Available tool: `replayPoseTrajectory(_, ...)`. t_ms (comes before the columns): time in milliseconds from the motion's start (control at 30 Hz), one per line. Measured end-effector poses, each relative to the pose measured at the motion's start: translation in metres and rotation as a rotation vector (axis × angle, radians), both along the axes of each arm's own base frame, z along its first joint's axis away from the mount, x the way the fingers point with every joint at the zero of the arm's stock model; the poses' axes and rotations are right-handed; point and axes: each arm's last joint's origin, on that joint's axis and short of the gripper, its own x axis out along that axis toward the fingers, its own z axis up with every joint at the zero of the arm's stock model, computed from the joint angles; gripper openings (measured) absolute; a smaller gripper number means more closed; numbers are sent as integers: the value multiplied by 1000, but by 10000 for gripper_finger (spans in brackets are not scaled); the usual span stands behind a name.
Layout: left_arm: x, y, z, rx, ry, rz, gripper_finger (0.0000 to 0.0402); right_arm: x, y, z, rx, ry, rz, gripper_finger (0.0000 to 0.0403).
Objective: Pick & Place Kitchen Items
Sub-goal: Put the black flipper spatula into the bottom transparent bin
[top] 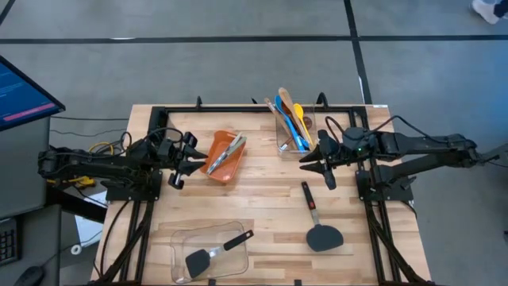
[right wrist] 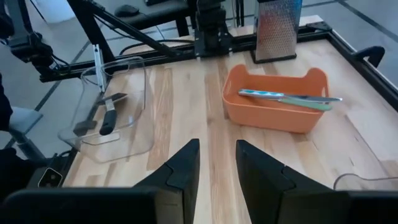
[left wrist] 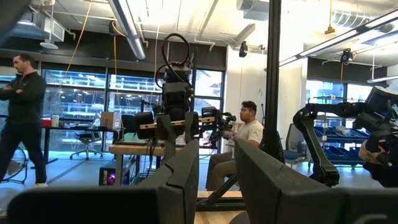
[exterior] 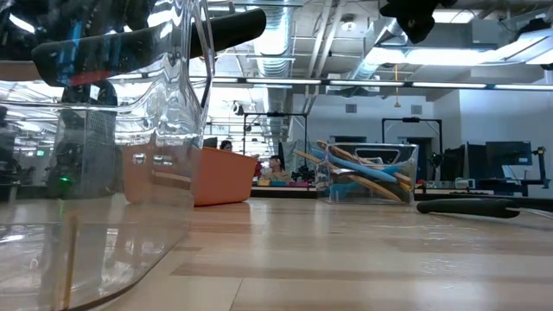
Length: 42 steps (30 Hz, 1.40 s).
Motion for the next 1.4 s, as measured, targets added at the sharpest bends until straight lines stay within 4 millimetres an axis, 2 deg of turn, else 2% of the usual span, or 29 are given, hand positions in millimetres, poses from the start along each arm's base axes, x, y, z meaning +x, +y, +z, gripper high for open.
replayPoseTrajectory(633, 0, 0, 1, -3, -6, -2, 90, 1, 0, 2, -7, -22, 4, 97)
replayPoseTrajectory(800, 0, 0, 0, -92, 8, -41, 90, 4, -1, 10, 42, -105, -57, 97)
replayPoseTrajectory(967, 1, 0, -2, -237, 56, -118, 90, 4, -2, 11, 186, -120, -187, 85)
replayPoseTrajectory(1067, 2, -2, -5, -248, 101, -169, 90, 4, 6, 10, 253, -105, -165, 68)
replayPoseTrajectory(1200, 3, -4, -7, -240, 125, -202, 90, 2, 26, 12, 257, -115, -93, 41)
replayPoseTrajectory(1300, 3, -5, -7, -240, 128, -208, 90, -2, 40, 16, 263, -143, -134, 11)
replayPoseTrajectory(1400, 3, -6, -7, -240, 128, -214, 90, -10, 52, 29, 237, -157, -178, 6)
